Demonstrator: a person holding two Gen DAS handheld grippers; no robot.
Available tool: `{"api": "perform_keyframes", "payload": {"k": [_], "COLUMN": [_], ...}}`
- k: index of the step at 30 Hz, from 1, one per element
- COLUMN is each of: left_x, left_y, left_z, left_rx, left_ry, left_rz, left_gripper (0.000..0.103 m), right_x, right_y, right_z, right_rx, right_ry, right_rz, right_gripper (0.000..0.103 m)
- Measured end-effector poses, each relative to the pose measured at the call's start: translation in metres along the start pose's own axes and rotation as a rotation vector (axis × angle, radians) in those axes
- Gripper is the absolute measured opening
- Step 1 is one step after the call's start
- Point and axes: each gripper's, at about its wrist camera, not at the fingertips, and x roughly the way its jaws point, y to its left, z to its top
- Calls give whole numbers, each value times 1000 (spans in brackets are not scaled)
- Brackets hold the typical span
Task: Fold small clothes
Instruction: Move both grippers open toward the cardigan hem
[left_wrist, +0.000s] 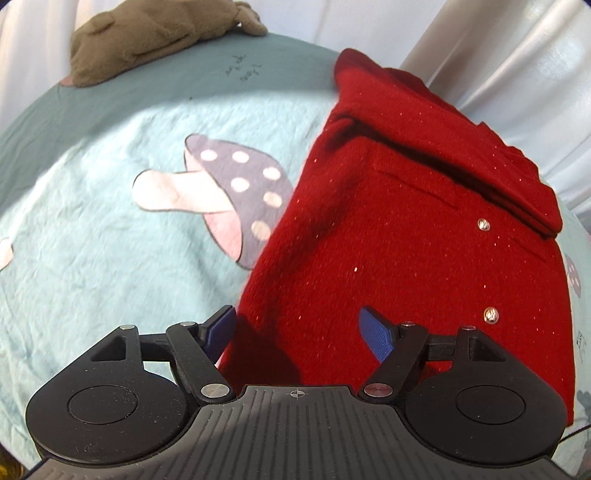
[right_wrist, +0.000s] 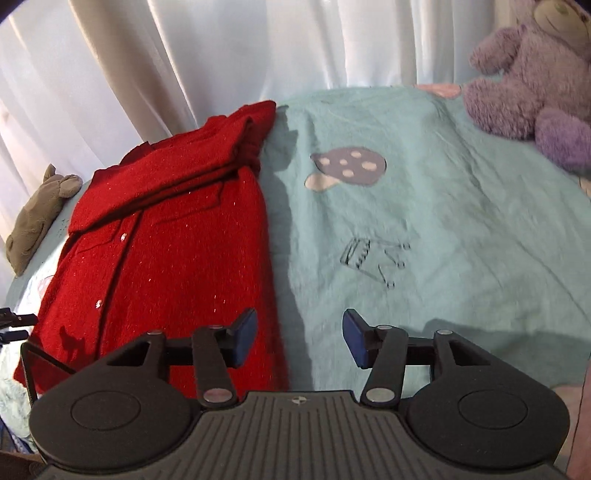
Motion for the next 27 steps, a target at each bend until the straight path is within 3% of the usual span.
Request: {"api": "perform_keyframes", "payload": {"k": [5,9,13,20,27], "left_x": [-1,-7,1,3,4], "left_y": [22,31,36,46,51], "left_z": [-13,-18,-21,-23,-23], "left_rx": [-81,-68,-82,-87,-73], "left_ry": [52,61,131,159,182], "left_rz": [-42,-63,-105,-148,-156], "left_gripper": [78,78,68,56,44], "right_x": [16,26,33,37,41], "right_y": [-16,-22,-28,-41,-42], "right_z": [-20,-31,-36,-34,-37], "right_rx": [115,161,206,249,286], "right_ry": [92,136,155,162,181], "right_rz": [136,211,246,241,313], "right_gripper": [51,51,51,51,51]}}
